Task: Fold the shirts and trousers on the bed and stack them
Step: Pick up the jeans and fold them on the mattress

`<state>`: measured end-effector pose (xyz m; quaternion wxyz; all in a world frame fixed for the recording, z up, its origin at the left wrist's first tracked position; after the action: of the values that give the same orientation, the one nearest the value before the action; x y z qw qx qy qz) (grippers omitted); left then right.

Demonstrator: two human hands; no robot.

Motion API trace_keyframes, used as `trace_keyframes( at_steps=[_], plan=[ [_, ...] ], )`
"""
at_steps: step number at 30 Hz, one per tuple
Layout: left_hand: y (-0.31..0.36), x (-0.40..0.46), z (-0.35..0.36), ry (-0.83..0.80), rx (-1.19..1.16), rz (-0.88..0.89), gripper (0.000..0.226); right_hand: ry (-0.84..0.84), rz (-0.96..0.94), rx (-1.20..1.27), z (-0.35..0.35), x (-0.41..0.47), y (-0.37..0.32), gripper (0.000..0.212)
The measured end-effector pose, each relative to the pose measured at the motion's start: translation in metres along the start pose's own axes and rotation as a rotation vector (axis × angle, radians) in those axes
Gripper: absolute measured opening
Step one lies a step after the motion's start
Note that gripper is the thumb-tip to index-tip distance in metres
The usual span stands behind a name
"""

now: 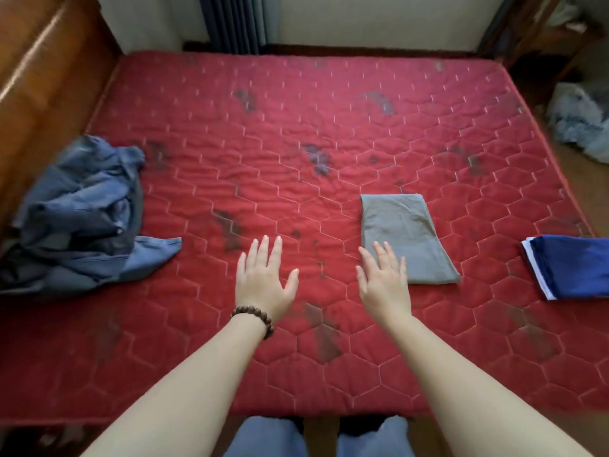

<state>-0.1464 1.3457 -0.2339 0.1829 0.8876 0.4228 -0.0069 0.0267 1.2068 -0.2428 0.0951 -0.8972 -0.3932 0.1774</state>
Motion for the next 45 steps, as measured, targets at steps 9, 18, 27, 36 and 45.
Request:
trace_keyframes(
  at_steps=[9,18,27,36,45],
  plan=[
    [-0.122,-0.08,-0.111,0.104,0.037,-0.171,0.073,-0.03,-0.221,0.018,-0.019,-0.047,-0.178,0.047],
    [-0.187,-0.129,-0.14,0.206,0.018,-0.467,0.072,-0.158,-0.455,-0.039,-0.007,-0.041,-0.249,0.044],
    [-0.254,-0.136,-0.159,0.259,0.005,-0.609,0.072,-0.235,-0.612,-0.043,0.031,-0.022,-0.332,0.046],
    [-0.376,-0.06,-0.161,0.16,-0.009,-0.596,0.074,-0.315,-0.579,-0.097,0.097,0.053,-0.447,0.049],
    [-0.543,0.098,-0.12,0.036,0.004,-0.498,0.085,-0.361,-0.518,-0.172,0.215,0.198,-0.559,0.059]
  ],
)
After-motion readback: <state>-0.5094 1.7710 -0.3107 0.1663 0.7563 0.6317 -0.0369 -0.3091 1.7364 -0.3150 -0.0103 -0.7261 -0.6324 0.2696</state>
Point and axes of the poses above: each hand's wrist, its own x-axis towards the middle knuckle, its own z-axis out of the palm, y = z × x, the point moved 1 cm from there along x, towards the middle knuckle, and after that the axes turned 7 degrees about -y, right-handed, at the moved point
